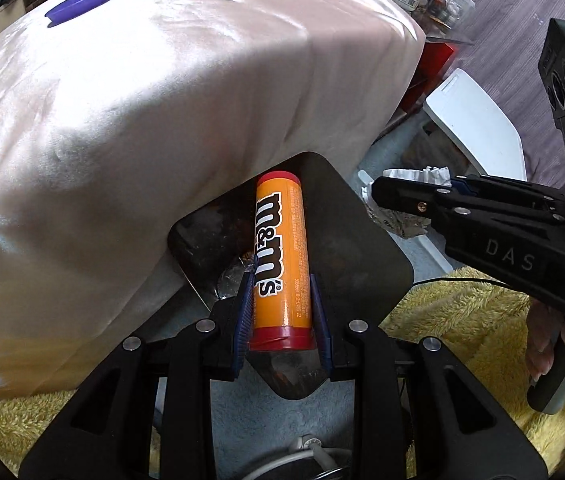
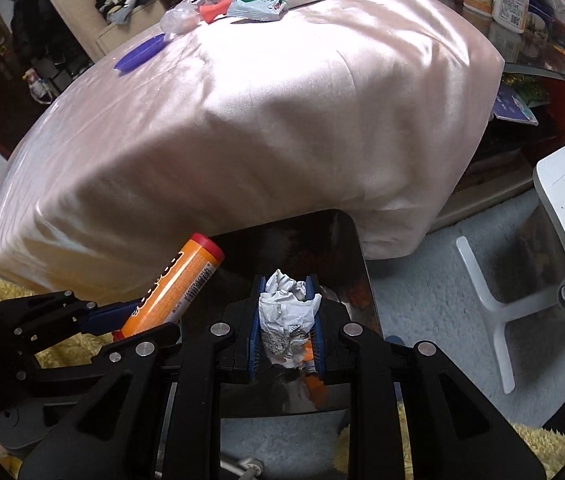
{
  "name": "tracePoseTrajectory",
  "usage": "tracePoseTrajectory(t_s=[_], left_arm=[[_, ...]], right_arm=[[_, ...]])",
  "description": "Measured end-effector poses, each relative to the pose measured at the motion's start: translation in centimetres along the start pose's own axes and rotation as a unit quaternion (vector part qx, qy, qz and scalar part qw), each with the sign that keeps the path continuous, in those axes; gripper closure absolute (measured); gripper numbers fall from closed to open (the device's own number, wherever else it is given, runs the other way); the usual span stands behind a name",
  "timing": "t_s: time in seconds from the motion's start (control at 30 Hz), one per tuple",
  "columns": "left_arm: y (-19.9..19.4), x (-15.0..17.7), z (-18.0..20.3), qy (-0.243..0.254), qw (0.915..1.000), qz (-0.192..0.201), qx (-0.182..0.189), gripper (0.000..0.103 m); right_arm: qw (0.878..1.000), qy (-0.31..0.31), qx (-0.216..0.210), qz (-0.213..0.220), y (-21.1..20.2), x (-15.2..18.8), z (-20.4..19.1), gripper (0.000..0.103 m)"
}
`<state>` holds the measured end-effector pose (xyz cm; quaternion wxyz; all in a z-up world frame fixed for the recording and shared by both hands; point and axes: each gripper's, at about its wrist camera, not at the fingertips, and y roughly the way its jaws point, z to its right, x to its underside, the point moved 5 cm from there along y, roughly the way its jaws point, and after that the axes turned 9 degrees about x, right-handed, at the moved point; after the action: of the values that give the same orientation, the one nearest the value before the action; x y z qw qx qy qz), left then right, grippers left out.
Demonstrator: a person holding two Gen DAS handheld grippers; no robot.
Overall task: Collect trash
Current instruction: 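Carry foil and M&M's tube to the bin and release both, then grasp the white-green medicine packet with the right tool while the left tool grasps the blue plate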
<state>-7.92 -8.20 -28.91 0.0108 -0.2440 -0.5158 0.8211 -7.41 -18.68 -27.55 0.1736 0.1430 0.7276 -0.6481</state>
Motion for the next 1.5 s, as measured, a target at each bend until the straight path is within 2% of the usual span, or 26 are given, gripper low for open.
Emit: tracePoseTrajectory(t_s=[0.2, 0.3, 0.33, 0.37, 0.43, 0.6, 0.73, 0.8, 0.97, 1.13, 1.3, 1.5], left_arm=[[0.4, -0.2, 0.3, -0.002, 1.0, -0.008, 0.004, 0.076], [0.2, 0.0, 0.1, -0.005, 0.9999, -0.009, 0.005, 0.074], [0.0, 0.0, 0.0, -0.005, 0.9999, -0.008, 0.005, 0.07], [-0.1, 0.0, 0.0, -0.005, 1.0, -0.007, 0.005, 0.067], [-0.2, 0.0, 0.0, -0.005, 1.0, -0.003, 0.003, 0.058], [-1.1, -0.4, -0.1, -0.008, 0.9999, 0.005, 0.003, 0.047], [-2.4, -0.9, -0.6, -0.018, 0.9995, 0.027, -0.002, 0.027], [-3.3, -1.2, -0.9, -0.026, 0.999, 0.035, -0.001, 0.024], [-6.1, -2.7, -1.1, -0.024, 0.9978, 0.061, -0.006, 0.016], [-9.6, -5.6, -2.1, -0.013, 0.995, 0.093, -0.032, 0.013], [-11.7, -8.9, -5.2, -0.036, 0.9905, 0.114, -0.068, 0.013], [-12.4, -12.7, -9.6, -0.065, 0.9844, 0.128, -0.102, 0.013]], right_arm=[[1.0, 0.003, -0.001, 0.001, 0.3, -0.3, -0.2, 0.078], [1.0, 0.01, -0.002, 0.002, 0.2, -0.6, 0.1, 0.066], [1.0, 0.012, -0.002, 0.003, 0.1, -0.7, 0.2, 0.063], [1.0, 0.014, -0.002, 0.005, 0.1, -0.7, 0.2, 0.056], [1.0, 0.018, 0.001, 0.008, 0.1, -0.8, 0.5, 0.052], [0.999, 0.033, 0.007, 0.02, -0.3, -1.3, 1.1, 0.034], [0.998, 0.053, 0.007, 0.043, -1.3, -2.0, 1.9, 0.025], [0.996, 0.06, 0.012, 0.057, -2.0, -2.6, 2.3, 0.015], [0.993, 0.061, 0.018, 0.096, -4.2, -4.9, 2.5, 0.014], [0.99, 0.052, 0.017, 0.128, -6.5, -8.5, 2.7, 0.013], [0.989, 0.064, 0.007, 0.132, -6.9, -12.3, 3.1, 0.013], [0.99, 0.067, -0.001, 0.121, -5.2, -16.1, 2.3, 0.013]])
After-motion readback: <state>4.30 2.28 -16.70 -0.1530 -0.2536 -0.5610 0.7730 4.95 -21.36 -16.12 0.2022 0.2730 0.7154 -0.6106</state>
